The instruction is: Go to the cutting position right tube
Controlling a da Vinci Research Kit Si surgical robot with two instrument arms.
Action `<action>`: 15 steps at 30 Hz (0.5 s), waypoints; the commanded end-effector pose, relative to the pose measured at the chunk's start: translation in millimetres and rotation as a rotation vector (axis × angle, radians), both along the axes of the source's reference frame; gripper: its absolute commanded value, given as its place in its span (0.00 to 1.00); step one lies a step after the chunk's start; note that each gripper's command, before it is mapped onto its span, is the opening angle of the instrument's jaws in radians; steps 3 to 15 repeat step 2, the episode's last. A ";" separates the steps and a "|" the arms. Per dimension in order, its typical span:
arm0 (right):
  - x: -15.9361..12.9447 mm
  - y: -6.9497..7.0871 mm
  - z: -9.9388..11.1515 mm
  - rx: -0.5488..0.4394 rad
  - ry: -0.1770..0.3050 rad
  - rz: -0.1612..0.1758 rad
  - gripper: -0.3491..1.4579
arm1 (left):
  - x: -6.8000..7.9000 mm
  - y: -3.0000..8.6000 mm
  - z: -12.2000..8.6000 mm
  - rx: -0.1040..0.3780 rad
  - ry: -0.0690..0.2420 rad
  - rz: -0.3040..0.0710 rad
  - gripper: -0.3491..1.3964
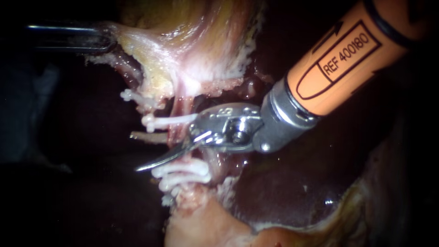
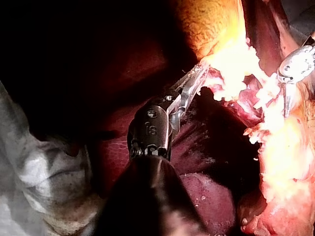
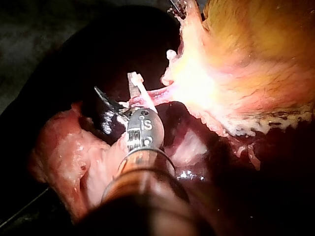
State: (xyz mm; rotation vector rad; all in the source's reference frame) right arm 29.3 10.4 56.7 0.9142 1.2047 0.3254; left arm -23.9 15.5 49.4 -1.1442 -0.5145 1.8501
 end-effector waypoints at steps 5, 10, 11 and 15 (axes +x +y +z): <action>0.0 0.0 0.0 0.000 0.000 0.000 0.79 | 0.0 0.0 0.0 0.000 0.000 0.000 0.00; 0.0 0.0 0.0 0.000 0.000 0.000 0.79 | 0.0 0.0 0.0 0.000 0.000 0.000 0.00; 0.0 0.0 0.0 0.000 0.000 0.000 0.79 | 0.0 0.0 0.0 0.000 0.000 0.000 0.00; 0.0 0.0 0.0 0.000 0.000 0.000 0.79 | 0.0 0.0 0.0 0.000 0.000 0.000 0.00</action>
